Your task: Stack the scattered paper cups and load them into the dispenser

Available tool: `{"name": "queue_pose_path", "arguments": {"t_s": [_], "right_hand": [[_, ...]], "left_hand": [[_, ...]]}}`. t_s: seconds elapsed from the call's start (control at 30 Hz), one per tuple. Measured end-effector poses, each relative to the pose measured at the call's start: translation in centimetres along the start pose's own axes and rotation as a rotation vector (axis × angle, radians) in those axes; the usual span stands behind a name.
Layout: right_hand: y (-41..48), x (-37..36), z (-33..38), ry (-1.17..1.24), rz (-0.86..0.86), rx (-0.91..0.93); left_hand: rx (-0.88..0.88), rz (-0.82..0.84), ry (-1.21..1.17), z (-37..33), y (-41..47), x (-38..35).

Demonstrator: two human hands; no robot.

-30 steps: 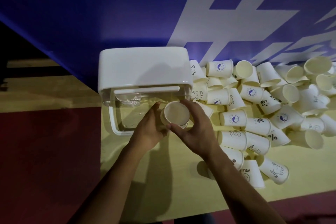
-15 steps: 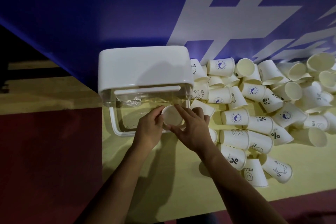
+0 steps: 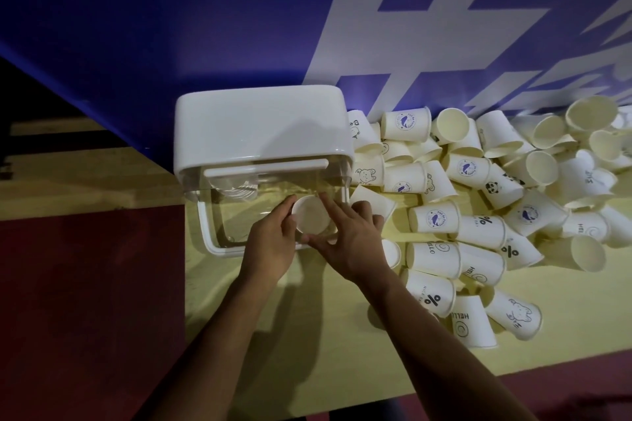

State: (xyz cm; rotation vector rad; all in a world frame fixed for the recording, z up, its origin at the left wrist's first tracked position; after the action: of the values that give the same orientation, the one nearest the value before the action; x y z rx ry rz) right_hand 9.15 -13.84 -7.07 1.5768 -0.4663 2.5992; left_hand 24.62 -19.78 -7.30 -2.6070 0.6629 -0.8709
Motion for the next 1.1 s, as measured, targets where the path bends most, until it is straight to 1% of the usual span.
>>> {"name": "queue_pose_path", "arguments": {"t_s": [0.1, 0.17, 0.2, 0.3, 0.37, 0.43, 0.63, 0.8, 0.9, 0.97, 1.1], "right_hand": [[-1.3, 1.9, -0.8, 0.06, -0.07, -0.017], [-2.3, 3.8, -2.2, 0.115, -0.154, -0.028], [-2.9, 4.9, -3.3, 0.149, -0.206, -0.038], [-4.8, 7.9, -7.5, 0.259, -0.321, -0.095], [-6.1, 10.2, -10.3, 0.309, -0.345, -0.15], [-7.6, 12.7, -13.1, 0.322, -0.373, -0.189], [-10.6, 18.1, -21.8, 0.394, -0.431, -0.333], [-10.9, 21.0, -27.5, 0.405, -0.424, -0.375], [-10.0, 22.5, -30.6, 0.416, -0.405, -0.401], [-9.1, 23.6, -32.6, 0.423, -0.416, -0.409], [-7.0, 25.6, -35.6, 0.427, -0.459, -0.426]], "left_hand": [[-0.093, -0.097, 0.031, -1.5, -1.7, 0.2], [-0.159, -0.176, 0.062, -3.2, -3.4, 0.0], [-0.186, -0.187, 0.06, -4.5, -4.1, -0.5], [-0.344, -0.106, 0.07, -9.6, -4.9, -3.8], [-0.456, -0.042, 0.14, -13.2, -4.1, -6.7], [-0.522, -0.008, 0.228, -16.9, -2.4, -9.6], [-0.531, 0.11, 0.454, -25.8, 4.0, -17.9], [-0.593, 0.159, 0.642, -30.4, 7.7, -25.4], [-0.663, 0.186, 0.771, -32.0, 10.1, -28.5], [-0.669, 0.192, 0.787, -33.0, 11.5, -30.1], [-0.675, 0.166, 0.686, -35.7, 13.2, -33.1]]}}
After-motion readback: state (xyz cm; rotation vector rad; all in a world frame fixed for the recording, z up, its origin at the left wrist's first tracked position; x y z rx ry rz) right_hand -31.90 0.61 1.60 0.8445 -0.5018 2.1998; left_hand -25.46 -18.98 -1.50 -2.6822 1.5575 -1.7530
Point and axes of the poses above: each hand's wrist, its own y-axis towards the middle knuckle, its own x-axis out of the back of the hand, z = x × y, the point moved 4 cm from there along y, towards the middle knuckle, and after that the axes turned 5 degrees about z, right-handed, at the moved point
